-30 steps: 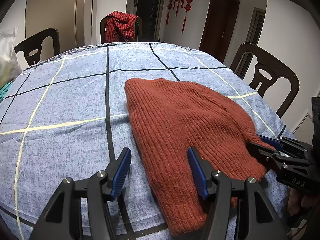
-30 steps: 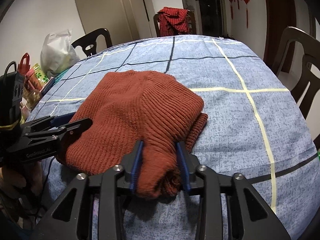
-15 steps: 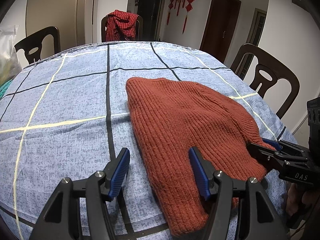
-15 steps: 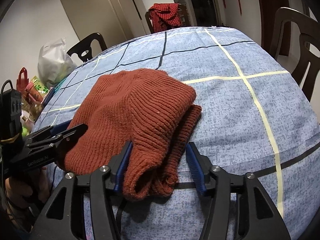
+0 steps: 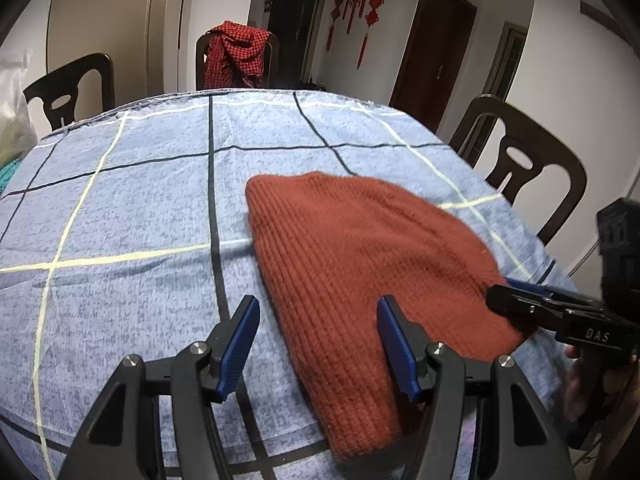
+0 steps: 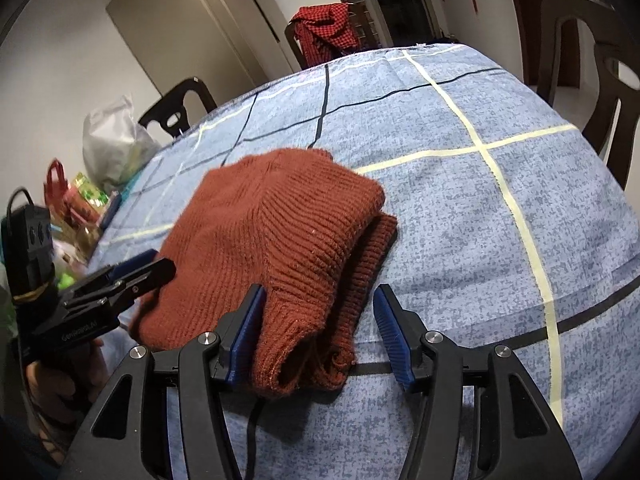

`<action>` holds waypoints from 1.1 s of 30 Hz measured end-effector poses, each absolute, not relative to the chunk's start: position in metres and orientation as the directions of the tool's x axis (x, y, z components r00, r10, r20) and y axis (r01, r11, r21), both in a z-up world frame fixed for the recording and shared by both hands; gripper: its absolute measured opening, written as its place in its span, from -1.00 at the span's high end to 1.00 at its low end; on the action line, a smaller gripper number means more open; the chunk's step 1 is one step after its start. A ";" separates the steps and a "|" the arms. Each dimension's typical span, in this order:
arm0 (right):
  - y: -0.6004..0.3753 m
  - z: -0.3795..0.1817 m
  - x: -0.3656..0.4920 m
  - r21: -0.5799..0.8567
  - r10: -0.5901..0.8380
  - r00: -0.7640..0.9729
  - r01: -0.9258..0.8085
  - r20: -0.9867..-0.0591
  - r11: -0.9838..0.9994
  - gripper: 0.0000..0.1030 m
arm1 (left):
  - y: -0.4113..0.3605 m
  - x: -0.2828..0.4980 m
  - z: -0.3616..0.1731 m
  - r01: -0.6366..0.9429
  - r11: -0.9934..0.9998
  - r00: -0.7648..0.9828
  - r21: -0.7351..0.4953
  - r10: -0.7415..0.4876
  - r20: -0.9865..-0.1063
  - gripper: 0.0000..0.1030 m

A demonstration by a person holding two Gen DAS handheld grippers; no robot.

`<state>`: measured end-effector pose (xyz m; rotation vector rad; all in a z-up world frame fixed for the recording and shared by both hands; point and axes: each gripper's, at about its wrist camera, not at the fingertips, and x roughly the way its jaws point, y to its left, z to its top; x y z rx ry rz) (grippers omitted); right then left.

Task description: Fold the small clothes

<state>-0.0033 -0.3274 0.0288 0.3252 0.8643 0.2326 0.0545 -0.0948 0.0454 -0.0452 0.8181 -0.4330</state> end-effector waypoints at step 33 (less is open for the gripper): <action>-0.346 0.011 0.039 0.619 0.537 0.577 -0.068 -0.615 0.782 -0.15 | -0.111 0.082 0.024 0.342 0.896 0.519 -0.283 -0.431 -0.738 -0.30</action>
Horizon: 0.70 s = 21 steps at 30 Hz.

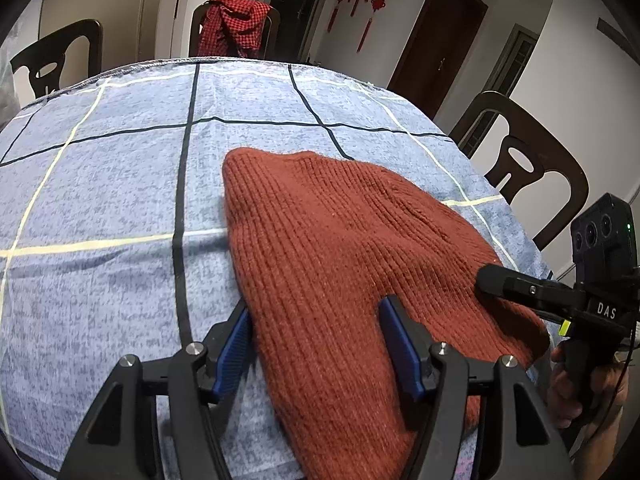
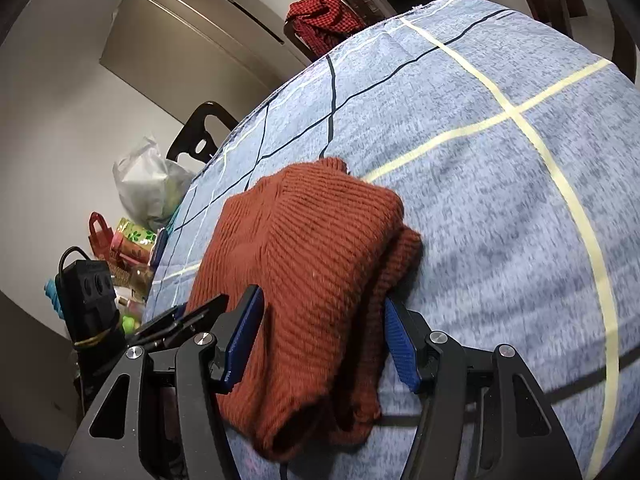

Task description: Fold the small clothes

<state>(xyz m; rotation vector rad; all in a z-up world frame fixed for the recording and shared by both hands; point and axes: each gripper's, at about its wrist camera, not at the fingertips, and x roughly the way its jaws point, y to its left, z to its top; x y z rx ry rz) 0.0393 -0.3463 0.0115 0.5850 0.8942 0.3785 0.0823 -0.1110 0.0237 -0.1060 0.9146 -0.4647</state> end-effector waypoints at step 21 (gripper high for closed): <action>-0.342 0.010 0.044 0.588 0.514 0.575 -0.070 -0.636 0.806 0.17 | -0.119 0.077 0.027 0.364 0.904 0.555 -0.224 -0.404 -0.727 -0.19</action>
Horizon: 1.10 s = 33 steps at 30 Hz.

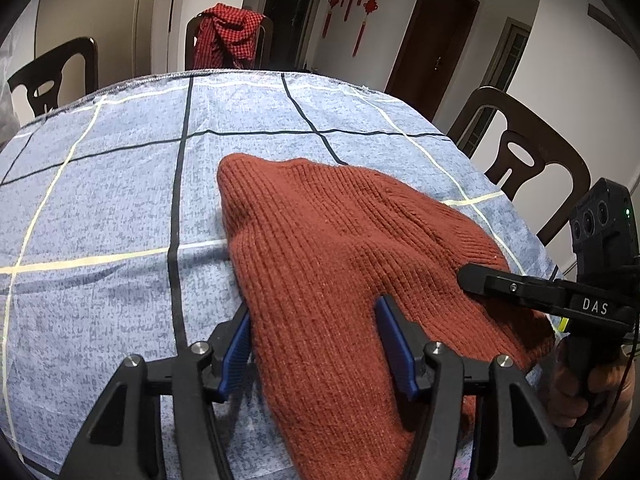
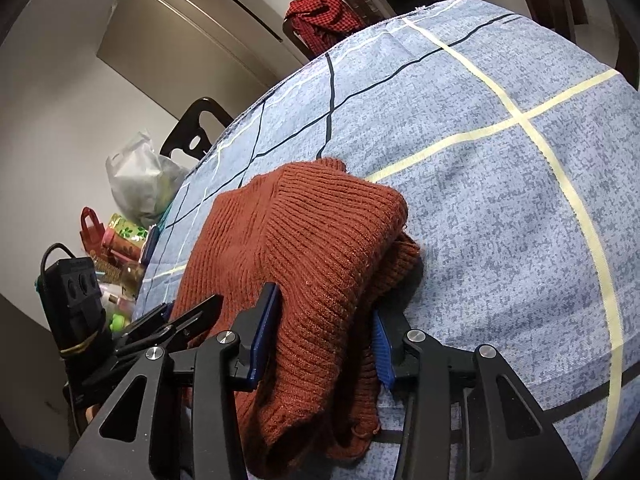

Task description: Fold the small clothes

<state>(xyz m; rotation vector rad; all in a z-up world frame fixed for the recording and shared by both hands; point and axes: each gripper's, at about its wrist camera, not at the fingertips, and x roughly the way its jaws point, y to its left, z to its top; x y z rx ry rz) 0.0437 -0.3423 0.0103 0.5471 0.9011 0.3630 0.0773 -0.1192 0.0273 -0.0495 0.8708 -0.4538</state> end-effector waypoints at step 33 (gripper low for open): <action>-0.336 0.019 0.041 0.542 0.488 0.578 -0.092 -0.655 0.836 0.35 | -0.122 0.074 0.032 0.363 0.909 0.575 -0.204 -0.391 -0.719 0.05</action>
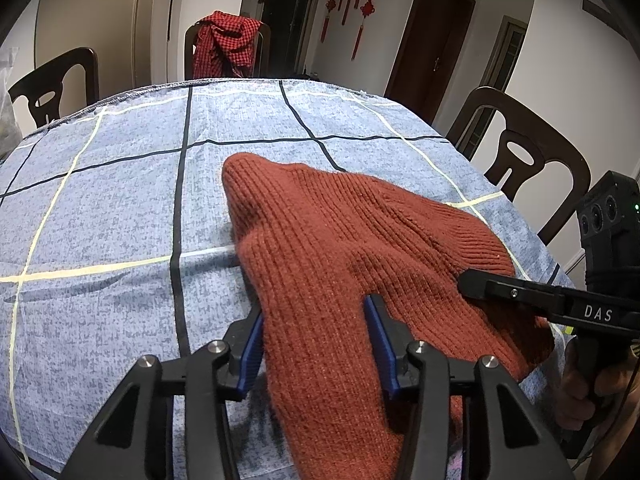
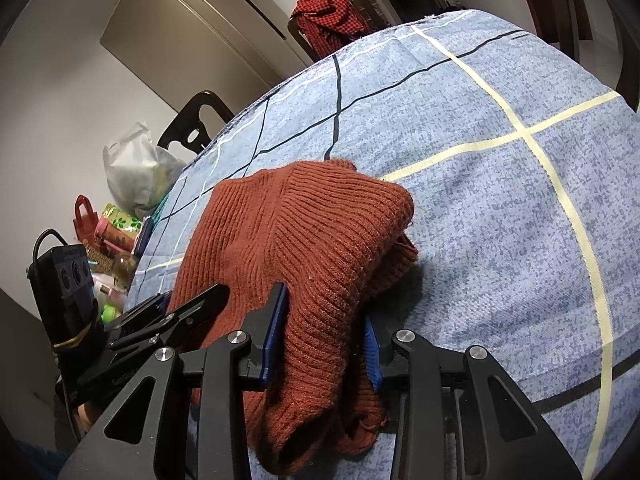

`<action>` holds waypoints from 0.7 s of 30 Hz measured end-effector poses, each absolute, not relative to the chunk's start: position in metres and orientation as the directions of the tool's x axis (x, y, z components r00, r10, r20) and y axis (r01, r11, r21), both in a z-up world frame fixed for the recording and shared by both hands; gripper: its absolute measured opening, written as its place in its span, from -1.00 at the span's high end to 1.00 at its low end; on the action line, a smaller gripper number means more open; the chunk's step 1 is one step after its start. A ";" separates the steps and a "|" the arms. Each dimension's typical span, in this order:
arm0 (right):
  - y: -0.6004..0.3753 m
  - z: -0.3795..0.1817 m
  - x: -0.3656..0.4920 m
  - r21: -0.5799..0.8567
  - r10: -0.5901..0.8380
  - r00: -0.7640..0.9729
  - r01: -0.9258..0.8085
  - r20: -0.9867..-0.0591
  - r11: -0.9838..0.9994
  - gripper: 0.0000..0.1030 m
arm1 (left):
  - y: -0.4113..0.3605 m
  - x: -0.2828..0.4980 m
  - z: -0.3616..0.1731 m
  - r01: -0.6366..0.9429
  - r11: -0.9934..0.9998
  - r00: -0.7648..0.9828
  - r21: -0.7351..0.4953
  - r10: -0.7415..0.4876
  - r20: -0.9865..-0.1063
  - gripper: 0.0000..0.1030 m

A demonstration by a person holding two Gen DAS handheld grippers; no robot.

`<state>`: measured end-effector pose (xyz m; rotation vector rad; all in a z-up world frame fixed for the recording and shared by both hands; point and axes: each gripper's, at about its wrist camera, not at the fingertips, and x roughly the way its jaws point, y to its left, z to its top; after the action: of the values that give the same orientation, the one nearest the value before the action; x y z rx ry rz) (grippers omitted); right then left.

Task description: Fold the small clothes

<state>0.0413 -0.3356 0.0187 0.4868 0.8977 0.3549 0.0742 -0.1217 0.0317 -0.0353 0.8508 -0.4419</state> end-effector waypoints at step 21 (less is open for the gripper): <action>-0.318 0.050 0.026 0.526 0.501 0.605 -0.154 -0.619 0.837 0.43 | -0.116 0.064 0.049 0.398 0.892 0.581 -0.216 -0.427 -0.693 0.28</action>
<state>0.0259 -0.3177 0.0500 0.4498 0.8423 0.3939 0.0638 -0.1162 0.0490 -0.0389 0.8193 -0.4819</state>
